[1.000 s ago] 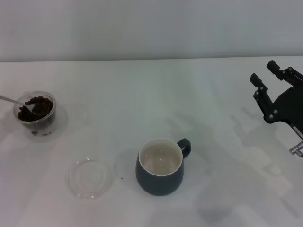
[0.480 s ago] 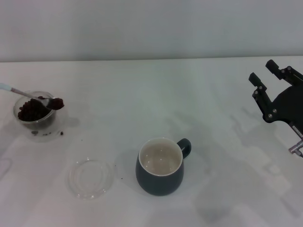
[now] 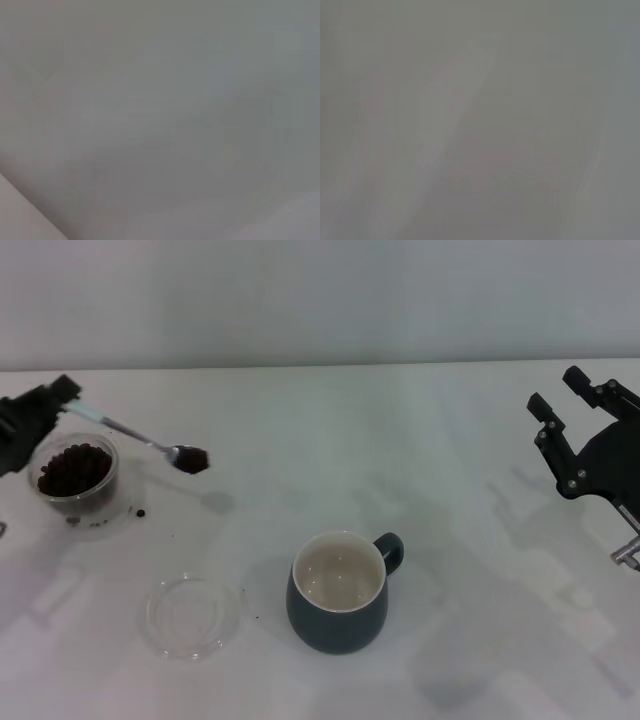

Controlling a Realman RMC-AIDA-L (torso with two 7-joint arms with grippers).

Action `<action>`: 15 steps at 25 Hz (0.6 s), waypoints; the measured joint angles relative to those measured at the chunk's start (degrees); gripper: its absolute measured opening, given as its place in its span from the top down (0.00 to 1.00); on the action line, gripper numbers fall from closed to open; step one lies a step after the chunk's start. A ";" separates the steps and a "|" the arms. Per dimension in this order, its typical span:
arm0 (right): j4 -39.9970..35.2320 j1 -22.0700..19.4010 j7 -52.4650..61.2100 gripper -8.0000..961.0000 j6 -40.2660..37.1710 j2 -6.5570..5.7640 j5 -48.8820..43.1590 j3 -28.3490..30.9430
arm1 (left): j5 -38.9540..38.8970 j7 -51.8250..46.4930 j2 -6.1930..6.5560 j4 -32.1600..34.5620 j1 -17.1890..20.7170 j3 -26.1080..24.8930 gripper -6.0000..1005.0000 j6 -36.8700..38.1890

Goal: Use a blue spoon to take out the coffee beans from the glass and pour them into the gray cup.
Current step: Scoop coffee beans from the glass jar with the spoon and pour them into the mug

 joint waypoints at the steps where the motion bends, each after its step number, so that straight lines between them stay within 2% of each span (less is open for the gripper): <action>1: 0.00 0.00 0.00 0.55 0.00 0.00 0.06 0.00 | 0.00 -0.11 -0.36 0.01 -0.52 1.15 0.87 0.05; 15: -0.29 0.18 -0.09 0.55 1.37 0.00 0.48 -0.02 | -0.02 -0.88 -1.87 -0.25 -3.48 7.06 0.87 2.24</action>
